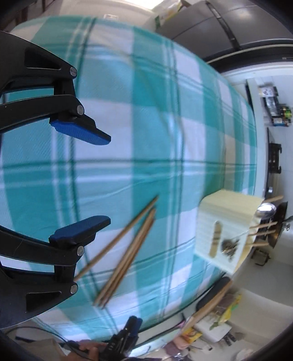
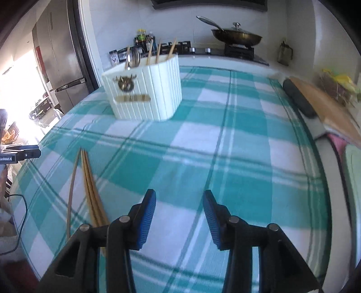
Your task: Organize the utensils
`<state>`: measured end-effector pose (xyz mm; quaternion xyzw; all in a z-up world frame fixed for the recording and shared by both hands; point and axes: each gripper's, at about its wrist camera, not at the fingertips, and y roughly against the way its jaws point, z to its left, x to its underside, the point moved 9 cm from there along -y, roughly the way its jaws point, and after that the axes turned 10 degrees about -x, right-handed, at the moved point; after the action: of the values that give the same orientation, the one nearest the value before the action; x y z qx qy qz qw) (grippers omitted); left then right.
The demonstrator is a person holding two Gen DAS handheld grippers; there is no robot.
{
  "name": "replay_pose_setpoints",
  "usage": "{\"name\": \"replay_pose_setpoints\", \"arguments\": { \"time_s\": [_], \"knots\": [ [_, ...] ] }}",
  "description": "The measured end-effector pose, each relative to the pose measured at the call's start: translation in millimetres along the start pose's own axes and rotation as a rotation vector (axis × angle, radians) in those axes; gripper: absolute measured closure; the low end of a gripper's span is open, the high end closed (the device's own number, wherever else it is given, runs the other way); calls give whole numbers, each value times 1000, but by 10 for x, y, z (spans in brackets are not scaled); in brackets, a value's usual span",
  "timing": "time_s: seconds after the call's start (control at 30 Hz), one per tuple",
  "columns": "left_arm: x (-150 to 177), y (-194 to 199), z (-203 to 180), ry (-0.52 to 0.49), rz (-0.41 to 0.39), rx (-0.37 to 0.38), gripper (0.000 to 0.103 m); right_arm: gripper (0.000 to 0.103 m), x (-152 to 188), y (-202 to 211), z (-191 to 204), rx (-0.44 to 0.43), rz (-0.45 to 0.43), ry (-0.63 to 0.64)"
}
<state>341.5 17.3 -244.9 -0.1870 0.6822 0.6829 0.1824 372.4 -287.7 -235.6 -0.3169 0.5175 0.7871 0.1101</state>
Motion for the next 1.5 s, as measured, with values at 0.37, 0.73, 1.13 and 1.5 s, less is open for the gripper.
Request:
{"name": "replay_pose_setpoints", "arguments": {
  "time_s": [0.37, 0.73, 1.13, 1.5],
  "knots": [
    [119, -65, -707, 42, -6, 67, 33, 78, 148, -257, 730, -176, 108, 151],
    [80, -278, -831, 58, 15, 35, 33, 90, 191, -565, 956, -153, 252, 313],
    [82, -437, -940, -2, -3, -50, 33, 95, 336, -665, 1021, -139, 351, 385],
    [183, -343, -882, -134, -34, -2, 88, 97, 415, -436, 641, -43, 162, 35]
  ]
}}
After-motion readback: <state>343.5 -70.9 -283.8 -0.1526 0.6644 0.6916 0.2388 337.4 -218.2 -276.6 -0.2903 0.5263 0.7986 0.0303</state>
